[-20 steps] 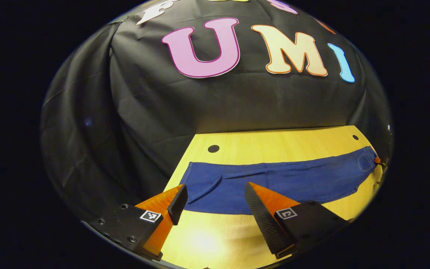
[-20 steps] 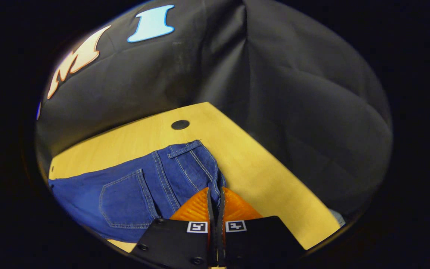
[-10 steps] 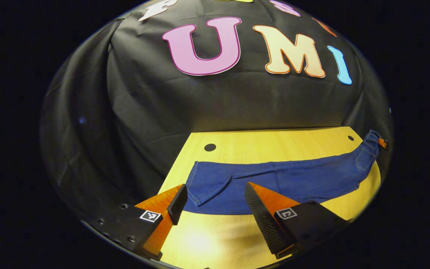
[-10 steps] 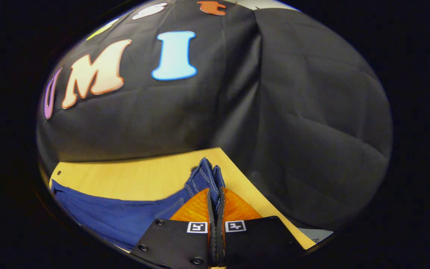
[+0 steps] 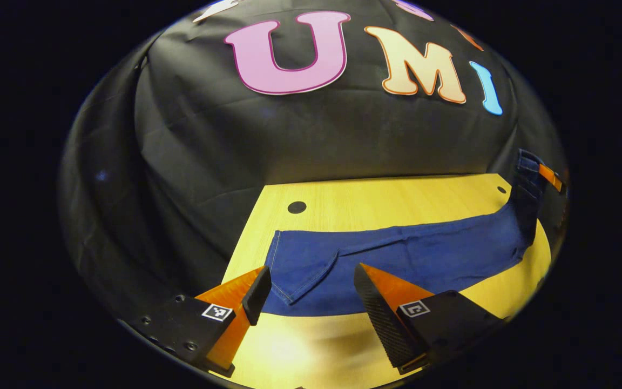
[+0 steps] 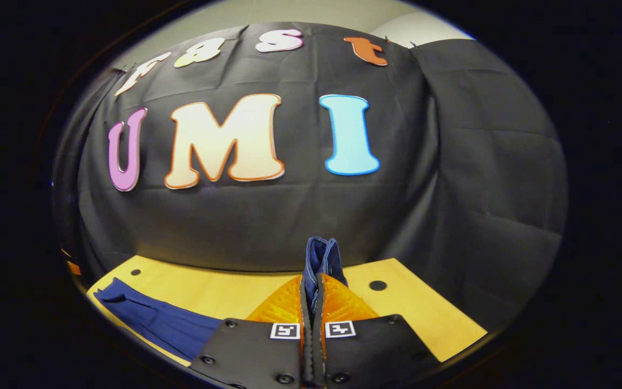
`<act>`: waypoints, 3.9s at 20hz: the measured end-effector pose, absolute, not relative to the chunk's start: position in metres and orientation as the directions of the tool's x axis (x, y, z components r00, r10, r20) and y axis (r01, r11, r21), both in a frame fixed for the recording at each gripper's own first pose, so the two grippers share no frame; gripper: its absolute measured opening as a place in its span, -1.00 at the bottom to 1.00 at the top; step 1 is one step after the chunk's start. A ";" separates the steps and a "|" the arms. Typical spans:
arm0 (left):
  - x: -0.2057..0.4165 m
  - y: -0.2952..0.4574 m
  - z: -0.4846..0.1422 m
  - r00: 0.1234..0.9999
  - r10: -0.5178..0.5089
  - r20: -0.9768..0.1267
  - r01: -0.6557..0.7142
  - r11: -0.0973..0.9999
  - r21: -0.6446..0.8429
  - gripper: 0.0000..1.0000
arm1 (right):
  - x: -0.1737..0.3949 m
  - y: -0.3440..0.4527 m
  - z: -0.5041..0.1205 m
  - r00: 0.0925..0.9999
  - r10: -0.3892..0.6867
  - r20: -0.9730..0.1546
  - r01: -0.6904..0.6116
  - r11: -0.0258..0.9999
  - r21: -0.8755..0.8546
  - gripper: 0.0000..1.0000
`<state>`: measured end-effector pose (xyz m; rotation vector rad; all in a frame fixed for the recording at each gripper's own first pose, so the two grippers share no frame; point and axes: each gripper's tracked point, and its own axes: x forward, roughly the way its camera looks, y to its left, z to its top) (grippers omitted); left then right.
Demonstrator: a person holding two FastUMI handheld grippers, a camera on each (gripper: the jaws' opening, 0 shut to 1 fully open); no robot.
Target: Grasp the waist and the cuffs of the jeans and fold them to make the two legs overlap; first hold the waist and fold one-third of the jeans toward the cuffs, then hold the cuffs and fold the remaining one-third in the same direction to finish folding.
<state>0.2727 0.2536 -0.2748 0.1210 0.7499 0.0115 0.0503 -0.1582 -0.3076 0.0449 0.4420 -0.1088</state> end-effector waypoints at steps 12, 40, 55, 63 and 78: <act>0.290 0.321 -0.323 0.675 -0.020 -0.738 0.074 0.996 0.041 0.93 | 0.034 -0.158 -0.318 0.798 0.201 -0.568 -0.109 0.975 0.191 -0.89; 0.337 0.310 -0.456 0.579 -0.166 -0.798 0.087 0.986 -0.142 -0.63 | -0.001 -0.183 -0.302 0.668 0.270 -0.693 -0.260 0.958 0.123 0.94; 0.345 0.207 -0.328 0.653 -0.184 -0.735 0.111 0.983 -0.147 -1.00 | -0.030 -0.277 -0.237 0.738 0.254 -0.625 -0.250 0.963 0.096 0.87; 0.364 0.081 -0.248 0.695 -0.327 -0.640 0.251 0.945 -0.210 -1.00 | -0.055 -0.338 -0.211 0.760 0.230 -0.608 -0.215 0.971 0.099 0.87; 0.355 -0.142 -0.301 0.548 -0.482 -0.683 0.417 0.866 -0.276 -1.00 | -0.097 -0.462 -0.197 0.770 0.091 -0.632 -0.090 0.995 0.035 0.92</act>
